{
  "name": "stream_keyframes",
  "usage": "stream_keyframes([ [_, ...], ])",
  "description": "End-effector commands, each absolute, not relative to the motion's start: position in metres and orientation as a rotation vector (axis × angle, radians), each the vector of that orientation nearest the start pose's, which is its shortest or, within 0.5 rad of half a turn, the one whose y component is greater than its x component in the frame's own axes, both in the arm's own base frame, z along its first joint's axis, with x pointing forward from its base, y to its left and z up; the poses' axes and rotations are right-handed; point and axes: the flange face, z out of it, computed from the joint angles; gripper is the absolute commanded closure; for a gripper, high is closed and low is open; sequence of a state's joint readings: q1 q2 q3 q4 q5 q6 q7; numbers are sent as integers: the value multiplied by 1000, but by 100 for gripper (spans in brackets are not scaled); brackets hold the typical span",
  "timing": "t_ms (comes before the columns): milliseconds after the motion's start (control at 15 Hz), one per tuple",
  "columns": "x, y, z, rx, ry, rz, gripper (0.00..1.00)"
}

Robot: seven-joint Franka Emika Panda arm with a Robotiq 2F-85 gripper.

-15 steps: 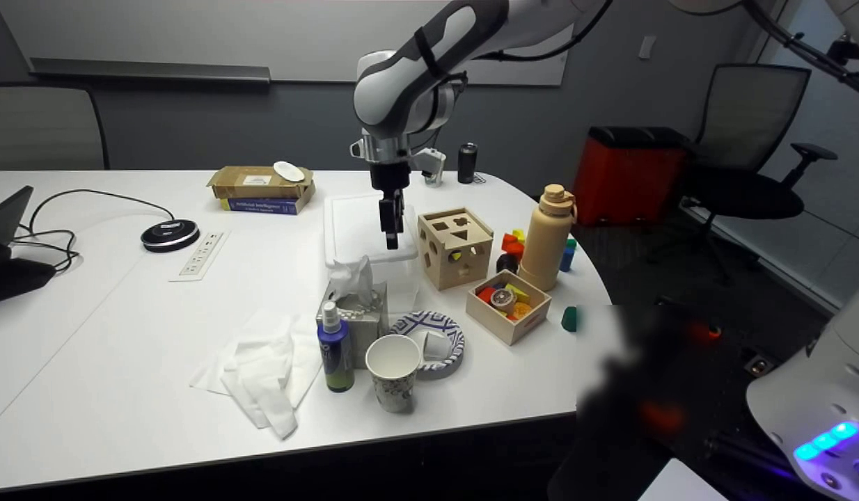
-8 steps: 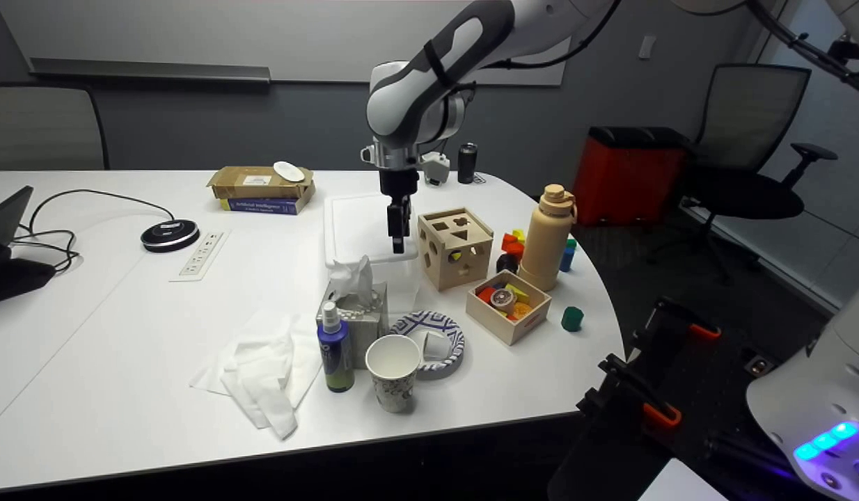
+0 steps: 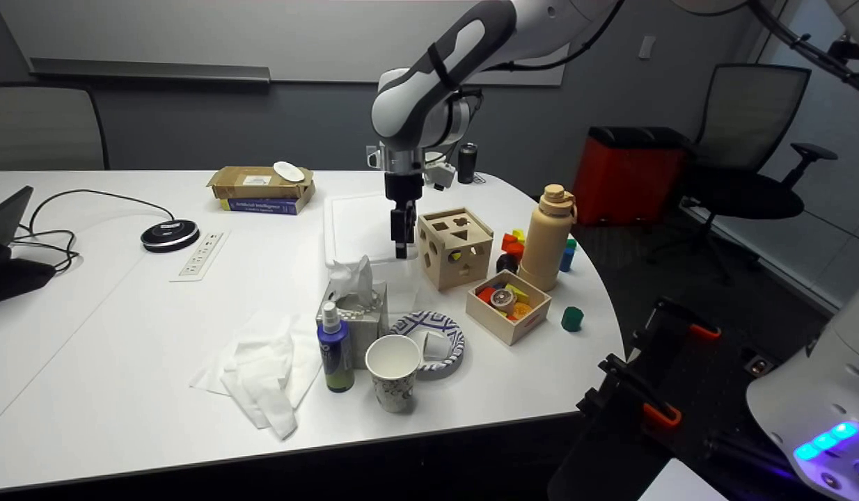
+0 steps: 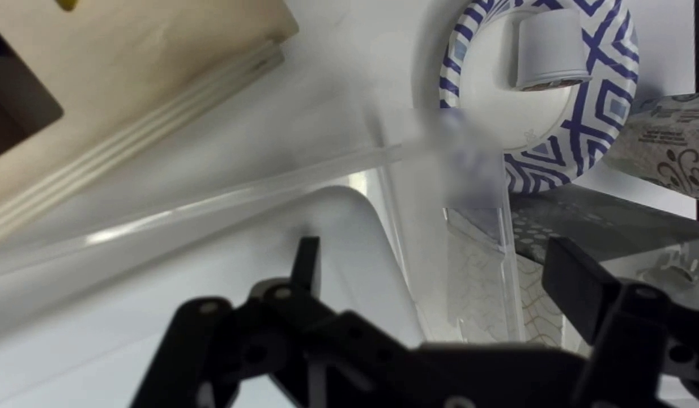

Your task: Position the white lid correctly

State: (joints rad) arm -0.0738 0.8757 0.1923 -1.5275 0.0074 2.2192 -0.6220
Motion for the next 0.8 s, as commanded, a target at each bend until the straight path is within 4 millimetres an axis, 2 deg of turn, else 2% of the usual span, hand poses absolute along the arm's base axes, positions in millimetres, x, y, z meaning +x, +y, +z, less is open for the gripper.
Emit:
stream_keyframes([
  [0, 673, 70, 133, -2752, -957, 179, 0],
  [733, 680, 86, 127, -2745, -985, 171, 0],
])
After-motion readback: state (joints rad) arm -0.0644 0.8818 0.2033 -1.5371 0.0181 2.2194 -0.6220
